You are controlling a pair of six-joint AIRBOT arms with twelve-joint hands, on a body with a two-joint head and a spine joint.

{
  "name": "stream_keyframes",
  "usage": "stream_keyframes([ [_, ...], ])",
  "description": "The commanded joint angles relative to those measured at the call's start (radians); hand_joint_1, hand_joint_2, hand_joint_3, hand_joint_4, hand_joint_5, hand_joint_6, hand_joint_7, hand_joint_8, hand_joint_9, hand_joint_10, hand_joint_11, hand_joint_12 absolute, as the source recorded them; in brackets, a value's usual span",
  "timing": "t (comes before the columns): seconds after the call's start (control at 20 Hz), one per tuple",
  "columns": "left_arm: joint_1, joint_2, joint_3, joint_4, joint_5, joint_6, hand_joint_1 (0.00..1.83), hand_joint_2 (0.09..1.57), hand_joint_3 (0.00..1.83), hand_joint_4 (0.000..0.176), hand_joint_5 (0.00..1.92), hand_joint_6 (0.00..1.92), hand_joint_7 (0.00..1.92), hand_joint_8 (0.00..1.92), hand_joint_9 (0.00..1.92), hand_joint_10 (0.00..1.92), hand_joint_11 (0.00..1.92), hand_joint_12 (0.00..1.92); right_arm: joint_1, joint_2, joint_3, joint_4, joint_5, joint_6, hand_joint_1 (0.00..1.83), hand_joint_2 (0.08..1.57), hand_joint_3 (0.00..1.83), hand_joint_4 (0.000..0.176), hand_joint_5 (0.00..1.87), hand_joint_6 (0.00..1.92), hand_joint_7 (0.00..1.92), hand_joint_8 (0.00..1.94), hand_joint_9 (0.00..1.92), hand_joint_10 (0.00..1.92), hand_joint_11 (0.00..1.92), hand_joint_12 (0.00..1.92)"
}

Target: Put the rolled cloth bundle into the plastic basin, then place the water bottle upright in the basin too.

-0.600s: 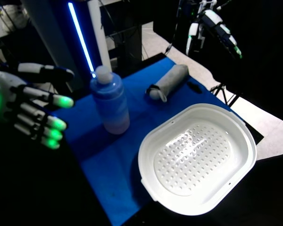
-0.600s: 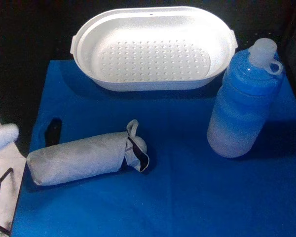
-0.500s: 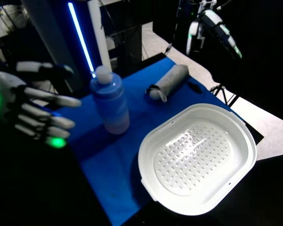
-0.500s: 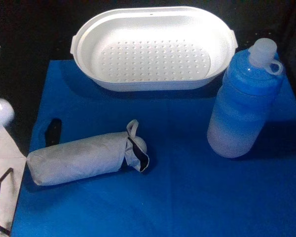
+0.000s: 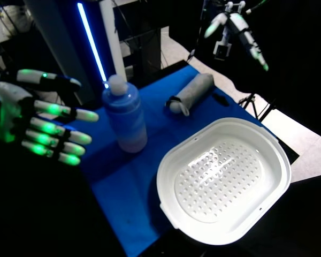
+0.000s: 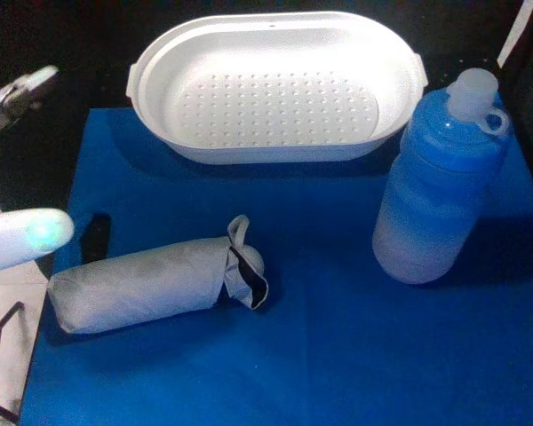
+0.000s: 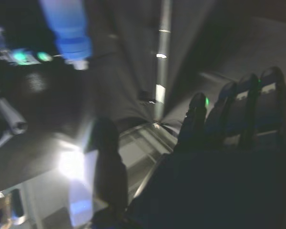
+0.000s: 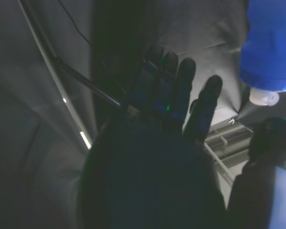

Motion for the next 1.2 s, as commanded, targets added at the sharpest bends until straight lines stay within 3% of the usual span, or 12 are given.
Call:
stream_keyframes([
  [0.0, -0.026, 0.012, 0.009, 0.025, -0.053, -0.003, 0.64, 0.82, 0.0, 0.176, 0.05, 0.0, 0.0, 0.0, 0.0, 0.0, 0.0, 0.0, 0.004, -0.002, 0.007, -0.002, 0.12, 0.007, 0.29, 1.24, 0.0, 0.174, 0.4, 0.0, 0.37, 0.0, 0.29, 0.0, 0.27, 0.0],
  [0.15, -0.117, 0.03, 0.03, 0.15, 0.105, -0.004, 0.62, 0.84, 0.01, 0.176, 0.02, 0.0, 0.0, 0.0, 0.0, 0.0, 0.04, 0.01, 0.004, -0.002, 0.009, -0.002, 0.119, 0.007, 0.32, 1.26, 0.0, 0.173, 0.4, 0.0, 0.36, 0.0, 0.3, 0.0, 0.29, 0.01],
  [0.25, -0.206, 0.023, 0.051, 0.255, 0.252, -0.006, 0.57, 0.83, 0.0, 0.176, 0.04, 0.0, 0.05, 0.0, 0.09, 0.01, 0.18, 0.05, 0.004, -0.003, 0.01, -0.001, 0.115, 0.007, 0.3, 1.26, 0.0, 0.176, 0.41, 0.0, 0.35, 0.0, 0.28, 0.0, 0.28, 0.0],
  [0.3, -0.25, 0.012, 0.067, 0.305, 0.315, -0.015, 0.63, 0.81, 0.0, 0.176, 0.02, 0.0, 0.04, 0.0, 0.07, 0.0, 0.12, 0.02, 0.004, -0.003, 0.01, -0.001, 0.113, 0.007, 0.31, 1.26, 0.0, 0.176, 0.41, 0.0, 0.35, 0.0, 0.28, 0.0, 0.29, 0.0],
  [0.4, -0.372, -0.033, 0.118, 0.458, 0.463, -0.095, 0.74, 0.81, 0.0, 0.176, 0.04, 0.01, 0.08, 0.01, 0.11, 0.01, 0.17, 0.04, 0.004, -0.001, 0.01, 0.0, 0.11, 0.007, 0.33, 1.28, 0.01, 0.176, 0.41, 0.0, 0.35, 0.0, 0.28, 0.0, 0.29, 0.0],
  [0.55, -0.51, -0.08, 0.151, 0.682, 0.623, -0.169, 0.73, 0.84, 0.01, 0.176, 0.1, 0.01, 0.11, 0.0, 0.14, 0.0, 0.23, 0.07, 0.004, -0.001, 0.013, -0.001, 0.11, 0.007, 0.38, 1.31, 0.01, 0.176, 0.41, 0.0, 0.34, 0.0, 0.27, 0.0, 0.28, 0.0],
  [0.6, -0.558, -0.097, 0.158, 0.805, 0.684, -0.224, 0.74, 0.85, 0.0, 0.176, 0.13, 0.01, 0.14, 0.0, 0.18, 0.0, 0.18, 0.29, 0.004, 0.0, 0.014, -0.002, 0.11, 0.007, 0.38, 1.32, 0.01, 0.175, 0.41, 0.0, 0.34, 0.0, 0.27, 0.0, 0.28, 0.0],
  [0.65, -0.579, -0.106, 0.16, 0.873, 0.709, -0.259, 0.76, 0.82, 0.0, 0.176, 0.2, 0.0, 0.22, 0.0, 0.28, 0.0, 0.05, 0.93, 0.004, 0.001, 0.014, -0.003, 0.11, 0.007, 0.35, 1.31, 0.0, 0.17, 0.41, 0.0, 0.34, 0.0, 0.28, 0.0, 0.27, 0.0],
  [0.7, -0.587, -0.11, 0.159, 0.918, 0.723, -0.283, 0.74, 0.82, 0.0, 0.176, 0.19, 0.0, 0.23, 0.0, 0.3, 0.0, 0.01, 1.06, 0.004, 0.002, 0.014, -0.003, 0.11, 0.007, 0.34, 1.3, 0.0, 0.175, 0.41, 0.0, 0.34, 0.0, 0.27, 0.0, 0.25, 0.0],
  [0.95, -0.588, -0.098, 0.136, 1.03, 0.78, -0.328, 0.74, 0.84, 0.0, 0.176, 0.18, 0.0, 0.21, 0.0, 0.34, 0.01, 0.0, 1.43, 0.004, 0.003, 0.013, -0.003, 0.109, 0.007, 0.37, 1.29, 0.0, 0.176, 0.43, 0.0, 0.36, 0.01, 0.27, 0.0, 0.24, 0.0],
  [1.15, -0.587, -0.094, 0.126, 1.075, 0.821, -0.327, 0.76, 0.9, 0.01, 0.176, 0.16, 0.0, 0.25, 0.01, 0.41, 0.02, 0.03, 1.48, 0.004, 0.0, 0.013, -0.003, 0.104, 0.008, 0.35, 1.3, 0.0, 0.17, 0.44, 0.0, 0.34, 0.0, 0.27, 0.0, 0.24, 0.0],
])
